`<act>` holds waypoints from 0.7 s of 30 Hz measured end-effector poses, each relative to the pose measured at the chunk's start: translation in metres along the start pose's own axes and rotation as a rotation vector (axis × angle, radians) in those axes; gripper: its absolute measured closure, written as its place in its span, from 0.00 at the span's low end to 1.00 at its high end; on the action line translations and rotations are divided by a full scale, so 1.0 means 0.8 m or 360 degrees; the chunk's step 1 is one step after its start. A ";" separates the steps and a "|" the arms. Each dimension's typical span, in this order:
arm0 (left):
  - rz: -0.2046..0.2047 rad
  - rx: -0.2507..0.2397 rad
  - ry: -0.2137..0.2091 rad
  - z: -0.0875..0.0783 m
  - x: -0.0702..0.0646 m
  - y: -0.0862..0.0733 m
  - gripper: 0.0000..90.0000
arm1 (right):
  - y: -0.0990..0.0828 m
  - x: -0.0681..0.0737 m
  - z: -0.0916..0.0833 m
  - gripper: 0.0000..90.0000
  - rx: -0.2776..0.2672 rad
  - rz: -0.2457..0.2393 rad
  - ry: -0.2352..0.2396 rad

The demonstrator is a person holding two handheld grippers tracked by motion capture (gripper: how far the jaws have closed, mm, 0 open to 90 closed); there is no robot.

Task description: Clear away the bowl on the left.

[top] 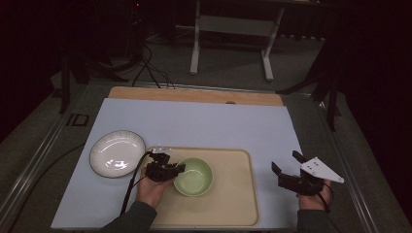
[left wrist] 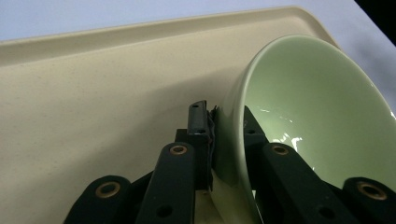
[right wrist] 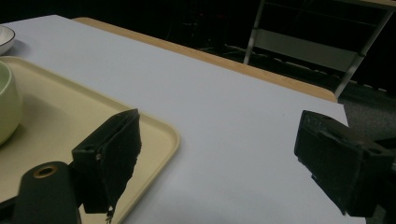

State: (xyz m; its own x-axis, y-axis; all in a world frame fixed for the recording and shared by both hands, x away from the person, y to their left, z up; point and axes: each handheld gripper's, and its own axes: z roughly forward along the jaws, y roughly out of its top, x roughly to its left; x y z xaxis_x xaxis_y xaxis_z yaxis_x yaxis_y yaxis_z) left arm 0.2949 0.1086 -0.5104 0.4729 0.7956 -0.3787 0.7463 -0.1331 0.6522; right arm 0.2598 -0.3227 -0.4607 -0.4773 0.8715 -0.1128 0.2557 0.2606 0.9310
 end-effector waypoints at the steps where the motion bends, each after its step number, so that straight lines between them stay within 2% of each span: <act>1: -0.0003 -0.0005 -0.0003 0.001 0.000 0.000 0.90 | 0.000 0.000 0.000 0.16 0.0001 0.0001 0.0000; 6: -0.0033 -0.0013 -0.0009 0.002 0.003 -0.001 0.89 | 0.000 0.000 0.000 0.16 0.0000 -0.0001 0.0002; 10: -0.0024 -0.0018 -0.0011 0.002 0.005 -0.001 0.87 | 0.000 0.000 0.001 0.16 0.0003 0.0001 0.0003; 12: 0.0000 -0.0040 -0.0017 0.000 0.004 0.000 0.81 | 0.000 0.000 0.000 0.16 0.0002 -0.0001 0.0003; 16: 0.0053 -0.0055 0.0044 -0.007 0.002 0.004 0.69 | 0.000 0.000 0.000 0.16 0.0000 0.0001 0.0001; 21: 0.0144 -0.0066 0.0064 -0.020 -0.001 0.009 0.58 | 0.000 0.000 0.000 0.16 0.0000 0.0000 0.0003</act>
State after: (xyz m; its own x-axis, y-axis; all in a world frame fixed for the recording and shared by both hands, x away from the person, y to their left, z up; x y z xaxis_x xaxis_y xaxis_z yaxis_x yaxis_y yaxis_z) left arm 0.2925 0.1166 -0.4953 0.5177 0.8046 -0.2908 0.6810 -0.1818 0.7094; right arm 0.2599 -0.3225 -0.4608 -0.4789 0.8707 -0.1119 0.2556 0.2602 0.9311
